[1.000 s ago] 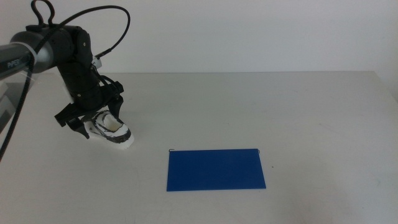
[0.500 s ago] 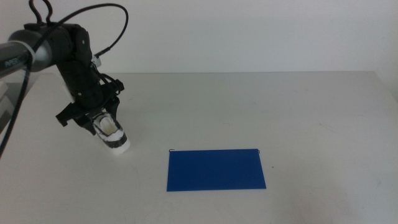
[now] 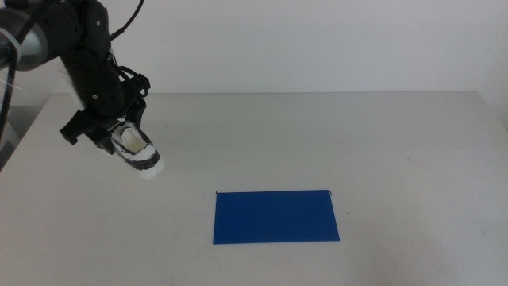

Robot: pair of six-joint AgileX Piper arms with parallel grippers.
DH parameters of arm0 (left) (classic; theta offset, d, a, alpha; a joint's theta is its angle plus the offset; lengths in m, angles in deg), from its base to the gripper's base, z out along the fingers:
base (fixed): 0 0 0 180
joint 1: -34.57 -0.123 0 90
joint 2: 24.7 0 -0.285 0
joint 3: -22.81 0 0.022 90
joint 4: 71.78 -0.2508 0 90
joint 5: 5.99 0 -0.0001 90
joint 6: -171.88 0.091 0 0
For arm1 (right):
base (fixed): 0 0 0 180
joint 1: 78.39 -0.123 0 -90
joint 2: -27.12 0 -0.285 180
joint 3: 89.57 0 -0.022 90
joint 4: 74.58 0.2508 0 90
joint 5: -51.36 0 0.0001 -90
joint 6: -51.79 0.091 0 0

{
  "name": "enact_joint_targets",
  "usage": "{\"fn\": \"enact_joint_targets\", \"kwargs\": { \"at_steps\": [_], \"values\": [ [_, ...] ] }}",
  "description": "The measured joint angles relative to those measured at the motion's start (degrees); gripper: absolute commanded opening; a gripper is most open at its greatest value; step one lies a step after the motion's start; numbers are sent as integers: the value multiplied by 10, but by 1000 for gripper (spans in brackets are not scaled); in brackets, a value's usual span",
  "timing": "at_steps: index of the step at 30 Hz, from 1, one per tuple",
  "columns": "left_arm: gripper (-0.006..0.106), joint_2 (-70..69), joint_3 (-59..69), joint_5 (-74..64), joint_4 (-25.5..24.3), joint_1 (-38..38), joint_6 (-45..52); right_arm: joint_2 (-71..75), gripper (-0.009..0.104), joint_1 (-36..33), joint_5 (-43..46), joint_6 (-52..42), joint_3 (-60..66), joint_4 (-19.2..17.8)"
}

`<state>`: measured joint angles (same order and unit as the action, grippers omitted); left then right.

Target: Use one arm to grab the shoe from the table and place it on the mat.

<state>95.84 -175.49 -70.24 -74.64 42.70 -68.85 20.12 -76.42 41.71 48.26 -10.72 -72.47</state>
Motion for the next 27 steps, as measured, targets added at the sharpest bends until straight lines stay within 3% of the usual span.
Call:
{"fn": "enact_joint_targets", "kwargs": {
  "at_steps": [12, 18, 27],
  "values": [
    [19, -19, 0, -48, 0, 11, -16, 0, 66, 0, 0, 0, 0, 0],
    [19, -19, -1, -58, -37, 66, -84, 0, 66, 0, 0, 0, 0, 0],
    [19, -18, -21, -59, -32, 158, -166, 0, 66, 0, 0, 0, 0, 0]
  ]
}}
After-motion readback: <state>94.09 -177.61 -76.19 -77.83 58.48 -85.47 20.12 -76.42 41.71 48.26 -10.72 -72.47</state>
